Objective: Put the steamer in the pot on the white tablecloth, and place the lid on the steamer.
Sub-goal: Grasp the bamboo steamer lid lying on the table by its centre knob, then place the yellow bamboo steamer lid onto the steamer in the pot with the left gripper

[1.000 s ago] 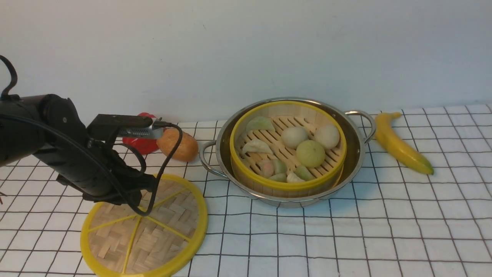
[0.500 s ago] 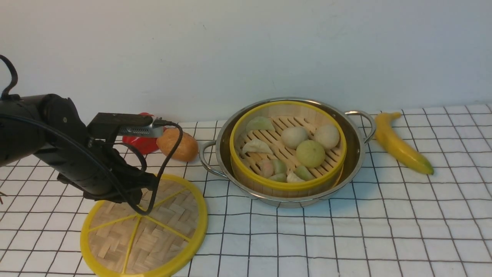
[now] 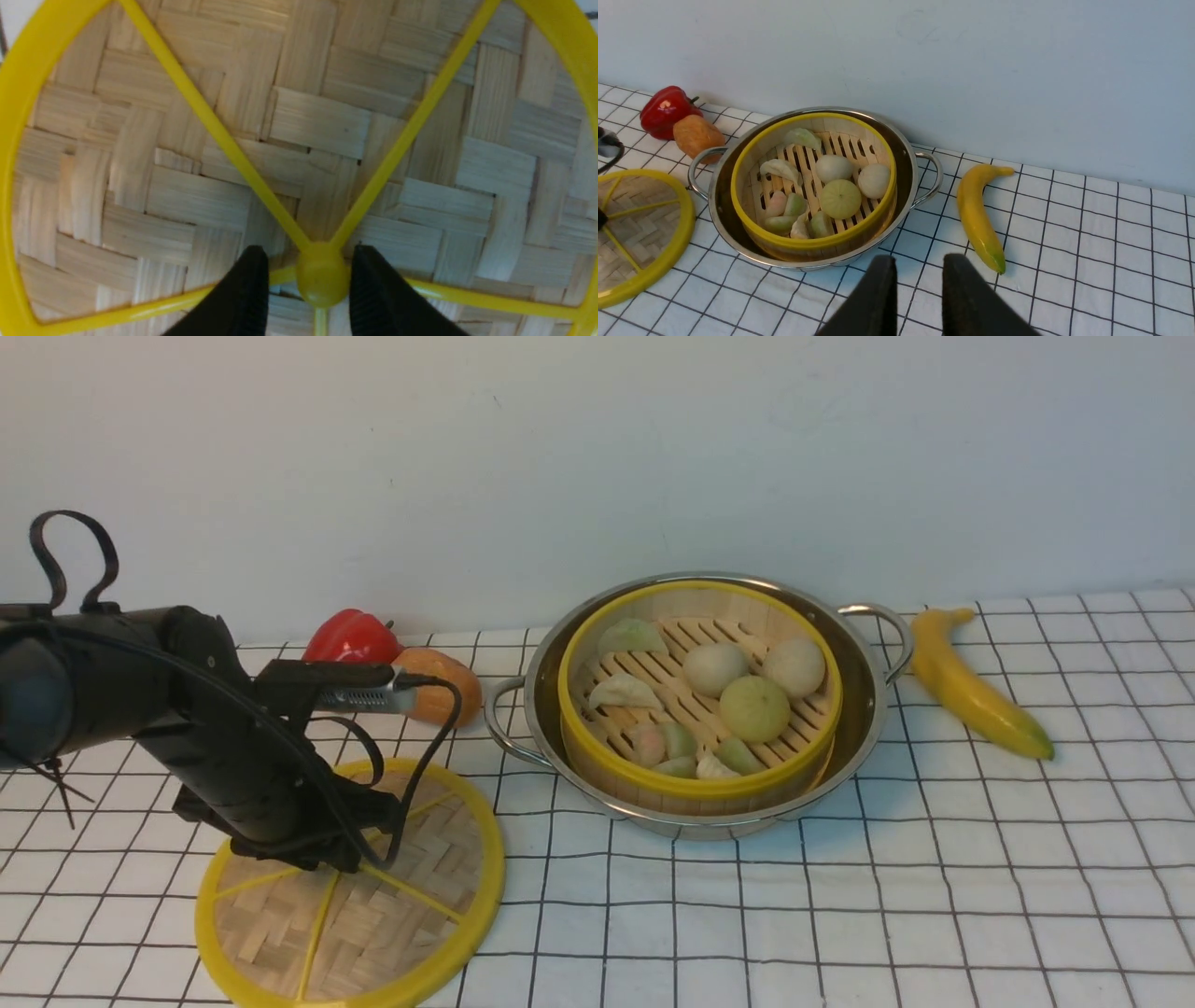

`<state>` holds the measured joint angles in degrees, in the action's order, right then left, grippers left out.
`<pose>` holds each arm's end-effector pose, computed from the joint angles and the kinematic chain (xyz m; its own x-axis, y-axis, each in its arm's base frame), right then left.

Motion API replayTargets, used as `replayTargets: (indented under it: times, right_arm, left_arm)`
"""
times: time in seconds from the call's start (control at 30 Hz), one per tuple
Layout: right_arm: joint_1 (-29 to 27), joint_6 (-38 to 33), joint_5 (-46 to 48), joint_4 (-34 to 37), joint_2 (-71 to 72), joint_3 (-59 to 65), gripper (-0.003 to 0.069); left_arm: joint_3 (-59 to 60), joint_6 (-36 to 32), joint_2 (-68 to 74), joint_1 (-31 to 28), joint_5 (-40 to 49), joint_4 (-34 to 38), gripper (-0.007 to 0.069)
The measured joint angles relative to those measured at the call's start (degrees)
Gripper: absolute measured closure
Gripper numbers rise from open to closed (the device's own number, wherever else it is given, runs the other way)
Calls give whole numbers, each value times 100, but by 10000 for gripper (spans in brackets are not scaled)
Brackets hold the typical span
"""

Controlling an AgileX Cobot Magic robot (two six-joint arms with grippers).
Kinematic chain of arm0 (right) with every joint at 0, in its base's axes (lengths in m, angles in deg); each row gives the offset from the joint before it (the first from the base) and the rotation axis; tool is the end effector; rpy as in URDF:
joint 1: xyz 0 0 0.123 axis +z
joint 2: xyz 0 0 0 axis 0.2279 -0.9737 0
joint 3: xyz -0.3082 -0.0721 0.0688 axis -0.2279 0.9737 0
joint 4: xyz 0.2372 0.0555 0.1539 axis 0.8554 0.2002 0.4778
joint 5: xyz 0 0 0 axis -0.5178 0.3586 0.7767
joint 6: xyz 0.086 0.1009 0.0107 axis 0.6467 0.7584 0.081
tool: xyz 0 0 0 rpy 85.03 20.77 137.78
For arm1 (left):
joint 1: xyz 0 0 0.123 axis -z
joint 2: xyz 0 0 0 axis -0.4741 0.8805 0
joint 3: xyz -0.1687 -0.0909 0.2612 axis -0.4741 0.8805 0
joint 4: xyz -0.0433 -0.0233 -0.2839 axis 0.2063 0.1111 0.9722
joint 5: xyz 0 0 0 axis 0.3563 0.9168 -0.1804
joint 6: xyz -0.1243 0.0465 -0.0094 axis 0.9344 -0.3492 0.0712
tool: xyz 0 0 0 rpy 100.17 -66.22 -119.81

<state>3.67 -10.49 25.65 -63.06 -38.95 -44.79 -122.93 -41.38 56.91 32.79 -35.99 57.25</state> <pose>0.1298 0.0372 0.4805 -0.5548 -0.0383 -0.8311 -0.2108 0.9728 0.0958 0.3781 -0.0403 0.1359 -0.9722 0.1164 -0.2033 0.1329 0.9887 -0.0695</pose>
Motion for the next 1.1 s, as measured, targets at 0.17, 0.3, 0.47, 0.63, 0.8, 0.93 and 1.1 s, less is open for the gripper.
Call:
replayTargets:
  times: [0.17, 0.3, 0.47, 0.63, 0.8, 0.93, 1.1]
  right_arm:
    - [0, 0, -4, 91, 0, 0, 476]
    - [0, 0, -4, 91, 0, 0, 468]
    - [0, 0, -4, 91, 0, 0, 459]
    - [0, 0, -4, 91, 0, 0, 452]
    - [0, 0, 1, 91, 0, 0, 442]
    - [0, 0, 1, 91, 0, 0, 436]
    - [0, 0, 5, 91, 0, 0, 430]
  left_arm:
    - [-16, 0, 19, 0, -54, 14, 390]
    - [-24, 0, 19, 5, -40, 32, 482]
    - [-335, 60, 30, 5, 597, -367, 505]
    - [-1225, 389, 1, 5, 1740, -1282, 505]
    - [-2872, 442, -35, 145, 2674, -1449, 505]
    - [-3902, 210, 228, 711, 2712, -1074, 505]
    - [-5081, 132, 1043, 1595, 2823, -957, 505]
